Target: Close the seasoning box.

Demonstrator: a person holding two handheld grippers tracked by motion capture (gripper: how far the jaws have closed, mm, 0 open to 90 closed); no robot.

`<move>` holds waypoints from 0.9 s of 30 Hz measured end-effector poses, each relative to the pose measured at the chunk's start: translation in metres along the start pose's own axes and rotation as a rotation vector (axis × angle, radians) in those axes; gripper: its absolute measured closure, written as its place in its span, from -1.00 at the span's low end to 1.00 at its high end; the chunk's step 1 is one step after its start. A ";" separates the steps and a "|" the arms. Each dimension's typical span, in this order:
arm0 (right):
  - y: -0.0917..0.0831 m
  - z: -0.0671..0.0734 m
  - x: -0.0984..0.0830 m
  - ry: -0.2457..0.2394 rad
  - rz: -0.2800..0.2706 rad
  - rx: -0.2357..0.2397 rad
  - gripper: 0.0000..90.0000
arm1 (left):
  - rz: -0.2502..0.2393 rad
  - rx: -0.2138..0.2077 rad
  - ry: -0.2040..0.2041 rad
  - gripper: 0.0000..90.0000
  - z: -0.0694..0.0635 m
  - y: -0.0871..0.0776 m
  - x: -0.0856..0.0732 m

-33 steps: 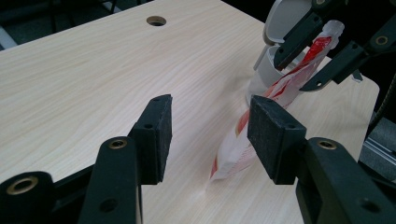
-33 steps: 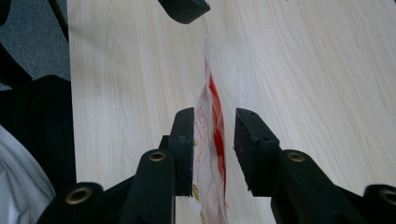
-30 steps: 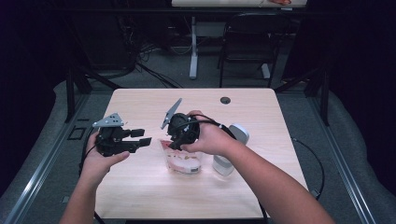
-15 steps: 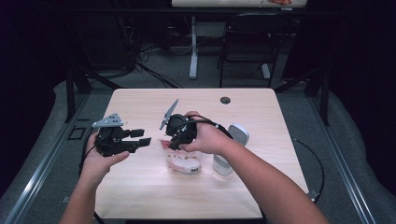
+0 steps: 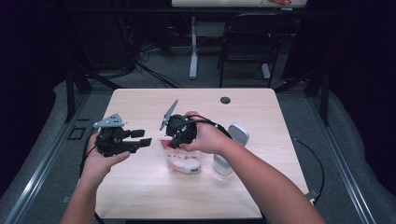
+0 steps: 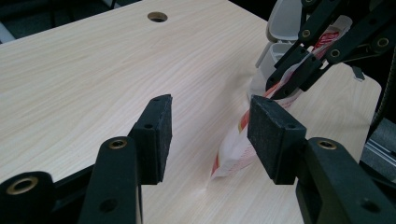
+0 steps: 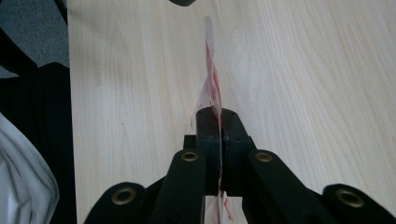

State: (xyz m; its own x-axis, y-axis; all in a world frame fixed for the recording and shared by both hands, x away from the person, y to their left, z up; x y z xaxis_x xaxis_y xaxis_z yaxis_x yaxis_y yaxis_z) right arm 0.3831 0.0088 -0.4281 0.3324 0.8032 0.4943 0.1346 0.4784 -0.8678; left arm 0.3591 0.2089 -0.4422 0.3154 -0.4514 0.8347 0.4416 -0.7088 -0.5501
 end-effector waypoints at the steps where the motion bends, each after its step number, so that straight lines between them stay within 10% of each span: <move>1: 0.000 0.000 0.000 -0.001 0.003 0.001 0.97 | 0.000 -0.001 -0.001 0.11 0.000 0.000 0.000; 27: -0.032 0.000 -0.010 -0.009 -0.113 0.043 1.00 | -0.047 -0.129 0.044 0.01 -0.007 0.016 -0.002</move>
State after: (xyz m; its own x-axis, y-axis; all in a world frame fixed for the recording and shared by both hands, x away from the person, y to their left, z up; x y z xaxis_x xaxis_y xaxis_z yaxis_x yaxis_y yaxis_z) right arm 0.3752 -0.0144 -0.4048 0.3087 0.7467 0.5892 0.1300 0.5805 -0.8038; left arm 0.3594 0.1943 -0.4528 0.2584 -0.4379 0.8611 0.3426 -0.7919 -0.5055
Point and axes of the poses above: each handheld gripper's, and its own axes: y roughly forward along the jaws, x roughly out of its top, z roughly to its left, the point moved 3 cm from there along y, roughly forward along the jaws, and after that the axes turned 10 degrees about y, right-handed, at the moved point
